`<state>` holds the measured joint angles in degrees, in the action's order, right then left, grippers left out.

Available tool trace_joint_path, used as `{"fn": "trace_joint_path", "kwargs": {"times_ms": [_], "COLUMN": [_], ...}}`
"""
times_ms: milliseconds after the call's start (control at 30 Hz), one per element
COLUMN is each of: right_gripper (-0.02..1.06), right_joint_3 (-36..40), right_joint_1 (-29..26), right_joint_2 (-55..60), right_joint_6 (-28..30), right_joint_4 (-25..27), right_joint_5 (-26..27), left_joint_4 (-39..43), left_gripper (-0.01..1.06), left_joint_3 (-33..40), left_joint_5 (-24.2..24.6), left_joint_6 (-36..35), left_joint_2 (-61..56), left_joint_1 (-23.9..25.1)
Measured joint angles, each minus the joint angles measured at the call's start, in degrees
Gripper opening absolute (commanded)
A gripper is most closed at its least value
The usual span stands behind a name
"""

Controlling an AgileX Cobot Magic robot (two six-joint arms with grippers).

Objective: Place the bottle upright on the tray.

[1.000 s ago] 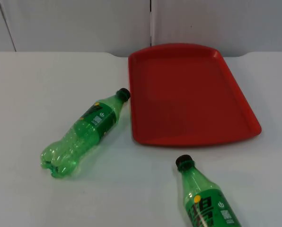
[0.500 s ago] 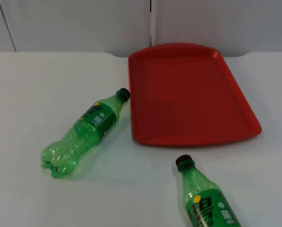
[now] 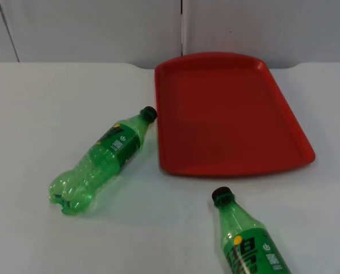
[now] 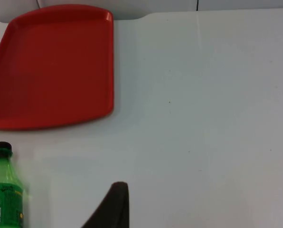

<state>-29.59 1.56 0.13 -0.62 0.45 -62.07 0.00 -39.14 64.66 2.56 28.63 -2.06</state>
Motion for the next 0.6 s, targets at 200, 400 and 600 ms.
{"fn": "trace_joint_path", "kwargs": {"times_ms": [200,400,600], "right_gripper": [1.05,1.05,1.05], "right_joint_3": [0.0,0.0,0.0], "right_joint_1": [0.0,0.0,0.0], "right_joint_2": [0.0,0.0,0.0], "right_joint_6": [0.0,0.0,0.1], "right_joint_4": [0.0,0.0,0.0], "right_joint_5": [0.0,0.0,0.0], "left_joint_4": [0.0,0.0,0.0], "left_gripper": [1.05,1.05,1.05], "left_joint_3": [-2.1,-2.5,-2.7], "left_joint_5": [-1.2,-4.3,-7.0], "left_joint_6": [1.2,1.9,2.4], "left_joint_2": [4.4,7.8,11.0], "left_joint_1": [0.0,0.0,0.0]}}
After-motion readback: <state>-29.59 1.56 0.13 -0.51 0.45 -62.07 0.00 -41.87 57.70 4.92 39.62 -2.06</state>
